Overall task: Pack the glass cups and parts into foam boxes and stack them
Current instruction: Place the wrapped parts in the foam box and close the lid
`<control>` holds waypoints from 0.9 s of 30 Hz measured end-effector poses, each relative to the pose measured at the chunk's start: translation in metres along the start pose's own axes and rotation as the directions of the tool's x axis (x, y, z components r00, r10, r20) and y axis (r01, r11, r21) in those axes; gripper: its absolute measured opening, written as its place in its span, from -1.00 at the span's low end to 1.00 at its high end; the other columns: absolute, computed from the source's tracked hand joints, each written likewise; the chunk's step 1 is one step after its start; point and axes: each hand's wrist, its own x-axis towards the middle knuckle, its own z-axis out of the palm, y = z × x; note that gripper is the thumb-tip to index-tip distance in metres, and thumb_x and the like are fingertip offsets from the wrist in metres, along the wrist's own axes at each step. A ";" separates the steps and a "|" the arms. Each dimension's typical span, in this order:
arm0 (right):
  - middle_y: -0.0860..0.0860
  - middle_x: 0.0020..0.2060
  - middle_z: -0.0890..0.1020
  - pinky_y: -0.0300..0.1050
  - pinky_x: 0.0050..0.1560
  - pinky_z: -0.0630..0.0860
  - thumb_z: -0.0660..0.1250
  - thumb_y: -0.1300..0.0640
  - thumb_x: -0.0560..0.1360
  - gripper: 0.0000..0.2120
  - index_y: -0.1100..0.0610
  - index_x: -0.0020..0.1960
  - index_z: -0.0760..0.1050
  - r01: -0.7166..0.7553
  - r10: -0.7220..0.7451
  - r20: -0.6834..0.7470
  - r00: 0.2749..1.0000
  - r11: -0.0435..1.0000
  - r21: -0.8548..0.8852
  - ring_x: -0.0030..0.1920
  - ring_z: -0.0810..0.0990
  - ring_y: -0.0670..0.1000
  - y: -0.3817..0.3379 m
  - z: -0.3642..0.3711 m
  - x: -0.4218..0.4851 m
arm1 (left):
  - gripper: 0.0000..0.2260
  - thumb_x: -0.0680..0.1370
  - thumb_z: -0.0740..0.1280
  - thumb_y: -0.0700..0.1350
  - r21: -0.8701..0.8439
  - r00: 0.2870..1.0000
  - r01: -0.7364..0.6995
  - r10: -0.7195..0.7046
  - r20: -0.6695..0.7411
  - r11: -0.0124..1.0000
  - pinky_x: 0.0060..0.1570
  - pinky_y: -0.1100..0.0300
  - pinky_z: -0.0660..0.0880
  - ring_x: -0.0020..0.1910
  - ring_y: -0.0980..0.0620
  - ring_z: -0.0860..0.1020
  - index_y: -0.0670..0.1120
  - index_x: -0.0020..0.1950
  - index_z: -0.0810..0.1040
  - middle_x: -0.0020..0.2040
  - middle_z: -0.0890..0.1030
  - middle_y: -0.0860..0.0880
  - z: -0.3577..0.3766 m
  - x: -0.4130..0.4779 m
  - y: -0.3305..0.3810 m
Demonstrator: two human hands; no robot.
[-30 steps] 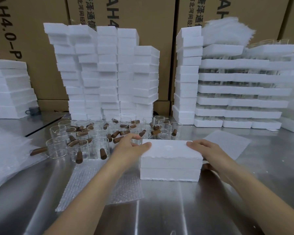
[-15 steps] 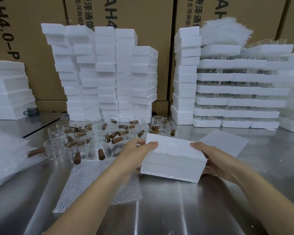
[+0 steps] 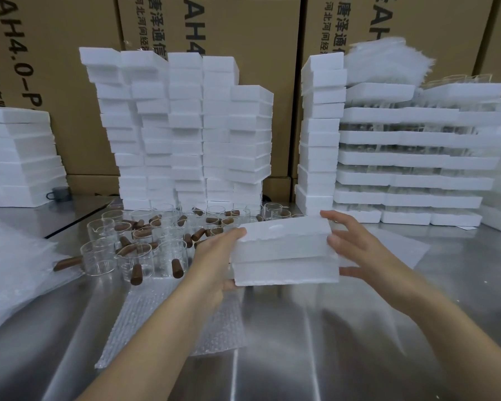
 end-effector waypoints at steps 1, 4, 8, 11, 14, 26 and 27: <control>-0.34 0.21 0.64 -0.18 0.04 0.67 0.52 -0.40 0.36 -0.29 -0.44 0.46 0.36 0.006 -0.006 0.006 1.000 1.000 -0.016 0.25 0.66 -0.18 -0.001 0.003 -0.001 | -0.86 0.61 0.49 0.03 0.010 1.000 -0.009 0.009 -0.002 1.000 -0.10 -0.23 0.74 -0.07 0.01 0.67 0.05 0.14 0.69 0.01 0.67 -0.01 0.000 0.001 -0.001; -0.15 0.26 0.67 -0.13 0.13 0.60 0.62 -0.28 0.30 -0.23 -0.40 0.44 0.40 0.025 -0.027 -0.036 0.999 0.999 -0.048 0.21 0.71 -0.08 -0.001 0.007 -0.002 | -0.87 0.63 0.45 0.07 0.030 0.999 -0.029 0.029 -0.016 0.999 -0.11 -0.09 0.73 -0.05 0.00 0.67 0.08 0.12 0.66 -0.01 0.66 0.01 0.001 0.002 -0.004; -0.10 0.30 0.65 -0.05 0.20 0.57 0.65 -0.27 0.27 -0.20 -0.40 0.44 0.41 0.035 -0.036 -0.044 0.998 0.999 -0.032 0.24 0.69 -0.07 -0.002 0.005 -0.002 | -0.83 0.64 0.43 0.10 0.023 0.999 -0.031 0.032 -0.022 0.999 0.00 -0.09 0.73 0.02 -0.06 0.70 0.08 0.17 0.65 0.04 0.69 -0.01 0.004 0.001 -0.004; -0.14 0.34 0.62 -0.05 0.24 0.57 0.70 -0.22 0.25 -0.11 -0.41 0.48 0.36 0.025 -0.026 -0.014 1.000 0.998 -0.065 0.29 0.66 -0.11 0.000 0.003 -0.001 | -0.84 0.63 0.44 0.09 0.026 0.998 -0.054 0.055 -0.038 0.998 -0.09 -0.04 0.73 -0.02 -0.05 0.71 0.06 0.12 0.66 0.00 0.70 -0.01 0.002 0.002 -0.004; -0.13 0.33 0.62 -0.06 0.24 0.58 0.74 -0.17 0.24 -0.07 -0.39 0.49 0.35 0.022 -0.023 -0.006 1.000 0.997 -0.077 0.31 0.64 -0.12 0.002 0.002 -0.001 | -0.86 0.61 0.45 0.08 0.017 0.997 -0.062 0.062 -0.049 0.998 -0.28 0.06 0.70 -0.08 -0.03 0.69 0.05 0.10 0.67 -0.05 0.67 0.00 0.000 0.003 -0.003; -0.06 0.20 0.73 0.04 0.26 0.55 0.73 -0.09 0.29 -0.10 -0.41 0.49 0.36 -0.056 0.066 0.082 0.994 0.992 -0.117 0.18 0.75 0.04 -0.001 -0.012 -0.006 | -0.78 0.58 0.50 0.06 0.022 0.998 -0.028 0.029 -0.056 0.999 -0.04 -0.19 0.74 -0.05 -0.07 0.71 -0.02 0.15 0.68 -0.05 0.68 -0.03 -0.001 -0.003 -0.003; -0.04 0.19 0.73 0.03 0.24 0.56 0.73 -0.09 0.29 -0.12 -0.38 0.48 0.38 -0.053 0.062 0.078 0.995 0.992 -0.112 0.17 0.75 0.06 -0.002 -0.012 -0.007 | -0.77 0.58 0.50 0.08 0.029 0.998 -0.034 0.035 -0.059 0.999 -0.03 -0.18 0.74 -0.08 -0.05 0.71 -0.01 0.15 0.68 -0.06 0.69 -0.02 0.000 -0.003 -0.004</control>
